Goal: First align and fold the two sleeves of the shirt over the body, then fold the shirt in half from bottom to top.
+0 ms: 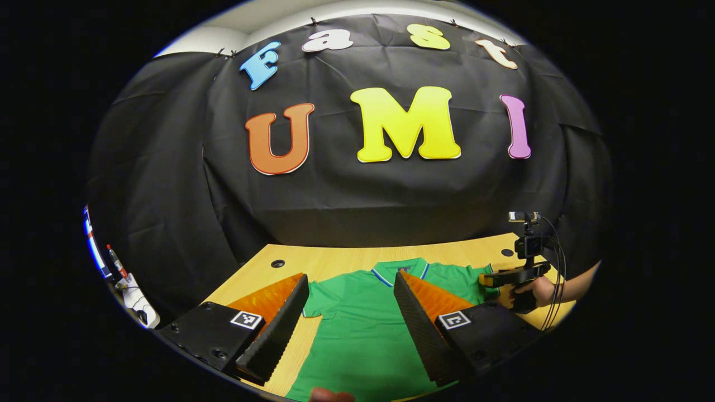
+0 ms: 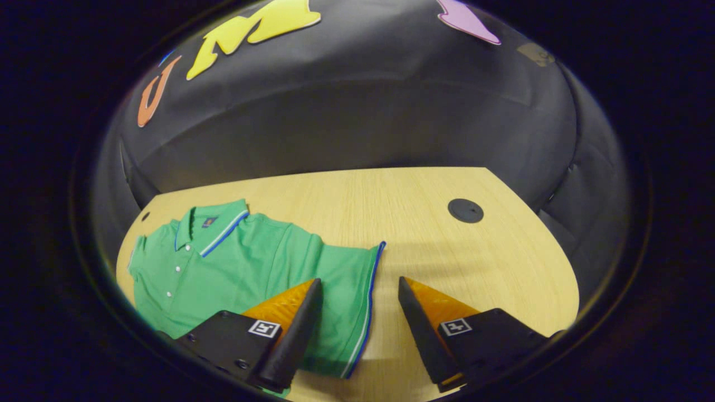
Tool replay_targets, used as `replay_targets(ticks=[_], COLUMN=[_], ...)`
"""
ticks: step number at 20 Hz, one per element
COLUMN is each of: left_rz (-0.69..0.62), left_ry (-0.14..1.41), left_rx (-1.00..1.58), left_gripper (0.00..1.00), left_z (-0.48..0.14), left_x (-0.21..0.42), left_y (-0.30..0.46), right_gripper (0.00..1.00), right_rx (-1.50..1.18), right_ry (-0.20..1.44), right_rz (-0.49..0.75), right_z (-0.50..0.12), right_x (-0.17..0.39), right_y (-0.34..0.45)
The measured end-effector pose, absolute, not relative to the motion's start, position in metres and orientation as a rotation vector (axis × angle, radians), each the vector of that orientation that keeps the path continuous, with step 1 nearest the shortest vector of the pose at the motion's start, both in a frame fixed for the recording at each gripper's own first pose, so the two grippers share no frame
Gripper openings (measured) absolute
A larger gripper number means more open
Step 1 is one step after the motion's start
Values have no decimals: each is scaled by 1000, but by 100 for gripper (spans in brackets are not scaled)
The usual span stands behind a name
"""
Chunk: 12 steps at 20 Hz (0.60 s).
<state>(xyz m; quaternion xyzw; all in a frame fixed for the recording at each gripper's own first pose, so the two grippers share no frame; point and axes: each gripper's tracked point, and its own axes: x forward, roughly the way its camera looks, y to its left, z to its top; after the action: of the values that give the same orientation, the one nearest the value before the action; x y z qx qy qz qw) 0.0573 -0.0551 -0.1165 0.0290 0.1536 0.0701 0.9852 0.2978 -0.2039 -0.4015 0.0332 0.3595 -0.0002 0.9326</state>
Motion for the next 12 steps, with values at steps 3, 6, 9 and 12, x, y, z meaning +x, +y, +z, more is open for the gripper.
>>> replay_targets(ticks=[3, 6, 9, 12], left_rz=[147, 155, 166, 181], left_ry=[312, 316, 306, 307], left_rx=[59, 66, 81, 78], left_gripper=[98, 98, 99, 100], left_z=[-116, -116, -112, -111], left_x=[58, 55, 53, 48], left_y=[-52, -49, -41, -35], right_gripper=[57, 22, 10, 3], right_rx=[87, 161, 135, 123], right_ry=[731, 738, 743, 740], right_rz=[22, -2, -28, -24], right_z=[-400, -400, -400, -387], right_x=[296, 297, 295, 296], right_y=[-196, -199, -204, -201])
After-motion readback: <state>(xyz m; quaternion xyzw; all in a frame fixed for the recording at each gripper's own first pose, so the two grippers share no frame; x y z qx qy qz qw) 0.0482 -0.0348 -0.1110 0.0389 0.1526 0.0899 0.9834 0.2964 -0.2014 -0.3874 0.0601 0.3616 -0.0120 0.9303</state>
